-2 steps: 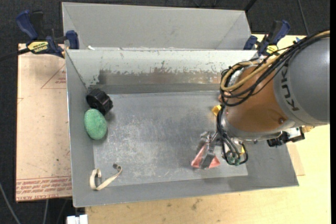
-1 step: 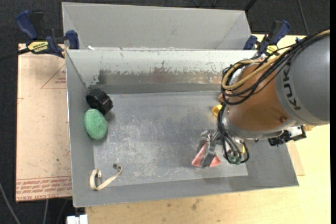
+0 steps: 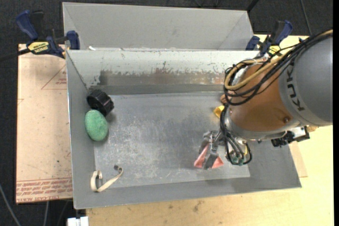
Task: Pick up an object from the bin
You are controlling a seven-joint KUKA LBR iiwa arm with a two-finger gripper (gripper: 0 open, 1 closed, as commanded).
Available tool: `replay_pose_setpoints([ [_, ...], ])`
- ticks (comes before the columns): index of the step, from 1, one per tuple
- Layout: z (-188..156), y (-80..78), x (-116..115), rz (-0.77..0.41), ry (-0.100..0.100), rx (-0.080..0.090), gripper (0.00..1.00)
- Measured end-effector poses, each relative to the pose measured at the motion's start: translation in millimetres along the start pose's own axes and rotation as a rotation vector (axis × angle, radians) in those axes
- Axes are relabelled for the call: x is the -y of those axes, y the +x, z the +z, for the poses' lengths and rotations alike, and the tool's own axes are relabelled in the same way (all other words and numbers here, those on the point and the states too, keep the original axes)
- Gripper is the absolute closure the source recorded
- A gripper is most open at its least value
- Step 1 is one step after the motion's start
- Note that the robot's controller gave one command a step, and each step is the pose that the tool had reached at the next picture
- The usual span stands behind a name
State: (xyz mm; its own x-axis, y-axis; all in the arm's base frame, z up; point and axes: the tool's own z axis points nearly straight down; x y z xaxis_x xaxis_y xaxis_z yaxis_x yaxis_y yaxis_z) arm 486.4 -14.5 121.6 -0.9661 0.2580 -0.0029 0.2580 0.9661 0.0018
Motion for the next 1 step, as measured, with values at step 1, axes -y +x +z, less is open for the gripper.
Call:
replay_pose_setpoints([
  [1, -2.2, -0.2, -0.1, 0.0, 0.0, -0.001, 1.0],
])
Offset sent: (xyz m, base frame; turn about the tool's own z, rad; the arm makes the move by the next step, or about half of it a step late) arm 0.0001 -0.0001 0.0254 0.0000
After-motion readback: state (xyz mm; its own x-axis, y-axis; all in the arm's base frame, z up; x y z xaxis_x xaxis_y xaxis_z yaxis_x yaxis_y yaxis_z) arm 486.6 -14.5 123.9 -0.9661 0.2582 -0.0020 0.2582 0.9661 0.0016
